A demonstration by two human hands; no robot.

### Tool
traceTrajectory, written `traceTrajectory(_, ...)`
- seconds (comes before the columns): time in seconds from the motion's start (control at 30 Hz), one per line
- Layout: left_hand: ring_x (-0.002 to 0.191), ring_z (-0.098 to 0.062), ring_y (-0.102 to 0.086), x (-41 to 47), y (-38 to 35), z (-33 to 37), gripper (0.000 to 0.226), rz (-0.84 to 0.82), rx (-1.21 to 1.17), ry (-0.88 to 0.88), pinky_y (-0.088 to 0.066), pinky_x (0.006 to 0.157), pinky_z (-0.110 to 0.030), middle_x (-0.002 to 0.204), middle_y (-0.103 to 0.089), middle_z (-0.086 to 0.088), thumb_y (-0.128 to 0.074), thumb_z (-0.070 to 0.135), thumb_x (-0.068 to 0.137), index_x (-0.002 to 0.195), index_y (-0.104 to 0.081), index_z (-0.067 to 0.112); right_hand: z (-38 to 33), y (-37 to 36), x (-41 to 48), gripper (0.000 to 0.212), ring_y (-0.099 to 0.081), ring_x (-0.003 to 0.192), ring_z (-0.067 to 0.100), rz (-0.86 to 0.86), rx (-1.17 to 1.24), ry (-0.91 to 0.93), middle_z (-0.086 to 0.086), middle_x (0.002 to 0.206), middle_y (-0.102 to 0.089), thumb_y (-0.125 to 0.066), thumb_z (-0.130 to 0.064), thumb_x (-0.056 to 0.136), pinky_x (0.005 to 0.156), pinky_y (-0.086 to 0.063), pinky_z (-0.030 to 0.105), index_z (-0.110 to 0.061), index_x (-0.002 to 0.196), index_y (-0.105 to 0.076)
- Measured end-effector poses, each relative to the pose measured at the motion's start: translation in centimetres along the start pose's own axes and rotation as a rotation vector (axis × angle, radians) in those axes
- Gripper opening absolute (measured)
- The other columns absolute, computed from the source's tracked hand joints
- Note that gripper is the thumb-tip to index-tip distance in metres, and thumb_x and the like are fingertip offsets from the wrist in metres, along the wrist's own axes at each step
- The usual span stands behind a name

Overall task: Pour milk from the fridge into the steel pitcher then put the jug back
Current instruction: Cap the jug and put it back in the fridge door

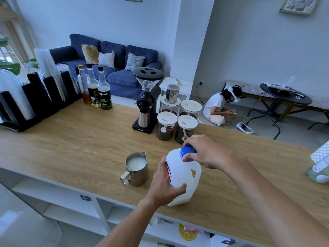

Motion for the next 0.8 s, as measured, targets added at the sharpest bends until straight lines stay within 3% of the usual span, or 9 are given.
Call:
traceTrajectory(0.13, 0.121, -0.008, -0.050, -0.1, 0.1, 0.1, 0.101, 0.005, 0.000, -0.008, -0.051, 0.098, -0.038, 0.132, -0.046, 0.016, -0.080, 0.044, 0.063, 0.143, -0.018, 0.038, 0.0, 0.8, -0.6, 0.060, -0.054, 0.077, 0.020, 0.150, -0.232, -0.087, -0.002, 0.086, -0.057, -0.041, -0.074, 0.083, 0.060, -0.038, 0.033, -0.016, 0.092, -0.052)
traceTrajectory(0.2, 0.120, -0.008, -0.049, -0.1, 0.1, 0.2, 0.101, -0.008, 0.012, -0.015, -0.050, 0.100, -0.036, 0.133, -0.046, 0.015, -0.080, 0.044, 0.064, 0.143, -0.016, 0.039, -0.1, 1.4, -0.8, 0.068, -0.054, 0.072, 0.023, 0.222, -0.332, -0.092, 0.000, 0.076, -0.053, -0.022, -0.078, 0.084, 0.060, -0.036, 0.035, -0.017, 0.081, -0.051)
traceTrajectory(0.27, 0.121, -0.008, -0.048, -0.1, 0.1, 0.4, 0.101, -0.012, 0.020, -0.023, -0.049, 0.101, -0.035, 0.134, -0.045, 0.015, -0.080, 0.045, 0.064, 0.142, -0.016, 0.040, 0.1, 2.1, -0.9, 0.072, -0.057, 0.074, 0.024, 0.262, -0.259, -0.079, 0.000, 0.076, -0.057, -0.014, -0.078, 0.085, 0.060, -0.039, 0.035, -0.019, 0.074, -0.053)
traceTrajectory(0.37, 0.121, -0.008, -0.048, 0.0, 0.1, 0.4, 0.101, -0.011, 0.020, -0.025, -0.050, 0.099, -0.033, 0.133, -0.044, 0.016, -0.080, 0.046, 0.064, 0.142, -0.016, 0.040, 0.6, 0.8, -0.4, 0.051, -0.055, 0.091, 0.015, 0.067, 0.052, -0.017, -0.006, 0.102, -0.058, -0.038, -0.069, 0.088, 0.072, -0.044, 0.033, -0.027, 0.104, -0.062)
traceTrajectory(0.43, 0.120, -0.008, -0.050, 0.0, 0.2, 0.4, 0.100, -0.004, 0.013, -0.027, -0.051, 0.096, -0.034, 0.132, -0.045, 0.017, -0.081, 0.044, 0.064, 0.142, -0.018, 0.041, 0.3, -0.4, -0.5, 0.046, -0.051, 0.098, 0.011, -0.054, 0.071, 0.025, -0.008, 0.112, -0.052, -0.057, -0.055, 0.087, 0.079, -0.041, 0.029, -0.028, 0.125, -0.057)
traceTrajectory(0.53, 0.119, -0.009, -0.051, 0.0, 0.2, 0.2, 0.100, -0.003, -0.001, -0.021, -0.053, 0.094, -0.037, 0.132, -0.046, 0.016, -0.081, 0.043, 0.064, 0.142, -0.019, 0.040, 0.4, 0.0, -0.4, 0.044, -0.052, 0.095, 0.013, 0.050, 0.018, 0.000, -0.008, 0.107, -0.051, -0.064, -0.052, 0.084, 0.075, -0.042, 0.029, -0.026, 0.120, -0.059)
traceTrajectory(0.67, 0.120, -0.007, -0.051, 0.0, 0.4, 0.5, 0.098, -0.026, 0.016, -0.044, -0.052, 0.094, -0.036, 0.135, -0.044, 0.018, -0.079, 0.042, 0.066, 0.144, -0.020, 0.038, -0.5, 0.2, -0.6, 0.047, -0.057, 0.092, 0.020, 0.170, -0.181, -0.027, -0.001, 0.105, -0.057, -0.055, -0.060, 0.086, 0.075, -0.048, 0.035, -0.018, 0.108, -0.059)
traceTrajectory(0.8, 0.120, -0.007, -0.051, -0.3, 0.5, 0.5, 0.100, -0.017, 0.008, -0.033, -0.053, 0.094, -0.036, 0.134, -0.044, 0.019, -0.080, 0.041, 0.064, 0.144, -0.021, 0.038, -0.2, -0.3, -0.7, 0.047, -0.054, 0.098, 0.017, 0.080, -0.038, 0.038, -0.007, 0.113, -0.052, -0.058, -0.058, 0.085, 0.075, -0.043, 0.031, -0.024, 0.119, -0.055)
Point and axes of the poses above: each hand's wrist, its own x-axis towards the middle knuckle, its own y-axis out of the back of the hand, z = x × y, the point moved 10 cm from there along x, towards the middle knuckle
